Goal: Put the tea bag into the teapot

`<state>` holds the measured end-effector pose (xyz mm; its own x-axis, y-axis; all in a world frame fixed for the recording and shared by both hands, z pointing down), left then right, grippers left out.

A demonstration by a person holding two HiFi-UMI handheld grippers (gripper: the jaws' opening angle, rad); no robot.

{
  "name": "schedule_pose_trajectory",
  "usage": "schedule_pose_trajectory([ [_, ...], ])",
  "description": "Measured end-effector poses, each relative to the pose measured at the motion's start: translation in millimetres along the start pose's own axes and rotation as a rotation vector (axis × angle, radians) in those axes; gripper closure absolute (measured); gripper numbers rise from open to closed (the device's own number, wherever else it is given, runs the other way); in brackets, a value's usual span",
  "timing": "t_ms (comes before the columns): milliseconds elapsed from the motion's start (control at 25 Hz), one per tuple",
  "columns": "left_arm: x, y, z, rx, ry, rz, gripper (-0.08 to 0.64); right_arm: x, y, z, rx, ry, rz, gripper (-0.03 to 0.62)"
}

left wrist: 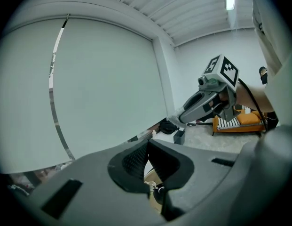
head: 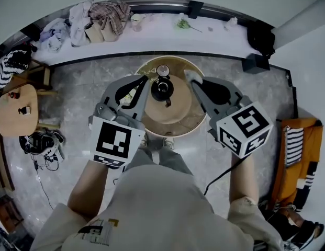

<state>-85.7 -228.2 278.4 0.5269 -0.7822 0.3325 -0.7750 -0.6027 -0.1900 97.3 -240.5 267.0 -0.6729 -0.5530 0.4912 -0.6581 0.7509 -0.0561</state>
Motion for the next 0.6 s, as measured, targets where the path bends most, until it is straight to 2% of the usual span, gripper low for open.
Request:
schedule_pose_trajectory([
  [360, 36, -5, -23, -0.008, 0.061, -0.022, 0.552, 66, -33, -49, 0.04, 0.185, 0.062, 0.574],
  [600, 68, -4, -56, -0.027, 0.131, -0.043, 0.552, 109, -45, -81, -0.026, 0.317, 0.11, 0.574],
])
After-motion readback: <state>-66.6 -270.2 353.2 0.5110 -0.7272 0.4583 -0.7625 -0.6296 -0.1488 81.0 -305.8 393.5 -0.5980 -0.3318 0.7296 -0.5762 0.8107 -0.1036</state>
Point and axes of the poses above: the fingertips, and each gripper's own axes: x forward along the fingers, y to its left, z out of its top, the point moved 7 cm from there along -x, backward along the fingers, and after that the axes turned 3 degrees about z, right-handed, at the moved point
